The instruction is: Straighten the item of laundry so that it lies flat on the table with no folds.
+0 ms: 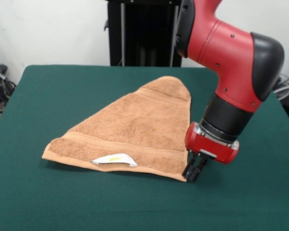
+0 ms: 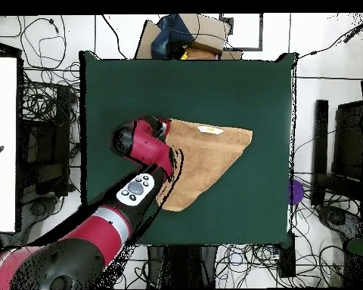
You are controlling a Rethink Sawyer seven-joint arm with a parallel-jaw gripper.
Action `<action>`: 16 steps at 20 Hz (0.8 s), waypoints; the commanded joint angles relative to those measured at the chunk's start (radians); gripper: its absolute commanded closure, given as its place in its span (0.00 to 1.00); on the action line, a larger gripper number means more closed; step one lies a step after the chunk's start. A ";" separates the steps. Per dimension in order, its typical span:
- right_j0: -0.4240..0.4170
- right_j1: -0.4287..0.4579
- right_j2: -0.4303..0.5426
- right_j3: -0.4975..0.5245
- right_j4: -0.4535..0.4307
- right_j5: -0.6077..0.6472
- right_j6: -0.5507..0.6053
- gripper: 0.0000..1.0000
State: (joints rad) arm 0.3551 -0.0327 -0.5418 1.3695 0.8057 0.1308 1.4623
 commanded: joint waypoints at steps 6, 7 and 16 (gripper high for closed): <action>-0.015 0.031 0.141 0.005 -0.039 0.119 0.213 1.00; -0.013 0.032 0.139 0.005 -0.039 0.122 0.214 1.00; -0.015 0.031 0.140 0.006 -0.041 0.125 0.211 1.00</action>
State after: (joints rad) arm 0.3535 -0.0338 -0.5404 1.3696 0.8057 0.1308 1.4623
